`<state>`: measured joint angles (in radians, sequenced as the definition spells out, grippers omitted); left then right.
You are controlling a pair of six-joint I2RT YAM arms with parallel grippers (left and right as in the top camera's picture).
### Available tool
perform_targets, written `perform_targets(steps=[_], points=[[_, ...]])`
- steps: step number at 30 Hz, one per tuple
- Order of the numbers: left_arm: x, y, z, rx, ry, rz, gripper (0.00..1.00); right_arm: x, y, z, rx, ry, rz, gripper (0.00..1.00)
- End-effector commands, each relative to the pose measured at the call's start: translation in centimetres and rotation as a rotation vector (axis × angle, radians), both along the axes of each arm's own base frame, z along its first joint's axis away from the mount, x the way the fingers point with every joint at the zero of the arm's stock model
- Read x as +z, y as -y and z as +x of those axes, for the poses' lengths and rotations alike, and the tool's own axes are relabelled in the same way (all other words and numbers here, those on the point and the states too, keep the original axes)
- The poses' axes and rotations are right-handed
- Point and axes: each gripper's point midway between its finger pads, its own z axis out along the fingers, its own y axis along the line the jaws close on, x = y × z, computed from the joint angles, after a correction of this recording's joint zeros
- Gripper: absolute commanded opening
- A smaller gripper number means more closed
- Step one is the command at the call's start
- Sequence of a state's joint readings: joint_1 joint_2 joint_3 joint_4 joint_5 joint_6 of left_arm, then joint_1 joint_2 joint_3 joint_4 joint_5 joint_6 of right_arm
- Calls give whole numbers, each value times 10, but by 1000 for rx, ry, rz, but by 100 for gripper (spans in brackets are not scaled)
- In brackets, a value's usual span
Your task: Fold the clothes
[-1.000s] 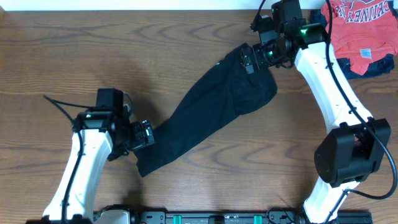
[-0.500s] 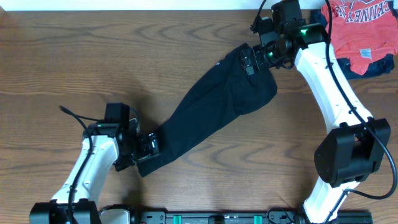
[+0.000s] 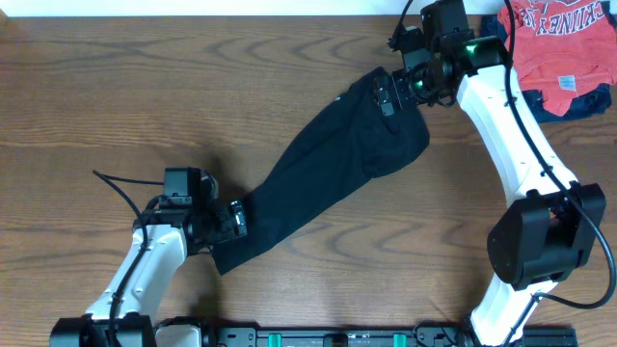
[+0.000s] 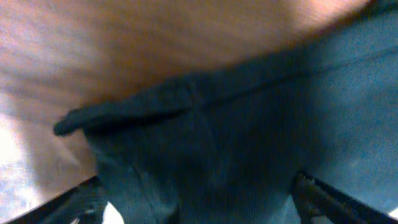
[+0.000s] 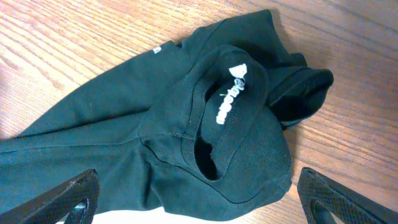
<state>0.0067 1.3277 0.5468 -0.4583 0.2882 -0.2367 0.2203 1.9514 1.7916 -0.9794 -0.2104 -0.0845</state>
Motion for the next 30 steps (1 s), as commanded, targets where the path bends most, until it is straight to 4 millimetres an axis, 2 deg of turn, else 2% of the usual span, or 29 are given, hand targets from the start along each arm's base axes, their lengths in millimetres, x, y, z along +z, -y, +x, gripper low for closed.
perform_targets(steps=[1, 8, 10, 12, 15, 16, 19, 22, 27, 30], points=[[-17, 2, -14, 2, -55, -16, 81, 13, -2, 1, 3, 27, 14, 99], [-32, 3, -34, 63, -156, -32, 80, 13, -2, 0, 3, 23, 13, 99], [-33, 7, -35, 75, -166, -58, 70, 13, -2, 0, 3, 23, 13, 99], [-30, 13, -32, 68, -156, -94, 53, 13, -2, 0, 3, 23, 13, 99], [-27, 14, -26, 67, -139, -104, 11, 14, -1, 4, -25, 30, 22, 97], [-24, 13, -23, 71, -129, -105, 6, 17, -1, 8, -44, 41, 35, 98], [-13, 8, -14, 92, -100, -107, 6, 29, -2, 16, -55, 78, 57, 93], [7, -2, -5, 104, -73, -102, 6, 49, -6, 24, -47, 128, 78, 90], [58, -29, 10, 130, 3, -80, 6, 82, -15, 32, -27, 201, 123, 82], [86, -43, 14, 116, 32, -59, 6, 90, -22, 31, -5, 205, 165, 81]])
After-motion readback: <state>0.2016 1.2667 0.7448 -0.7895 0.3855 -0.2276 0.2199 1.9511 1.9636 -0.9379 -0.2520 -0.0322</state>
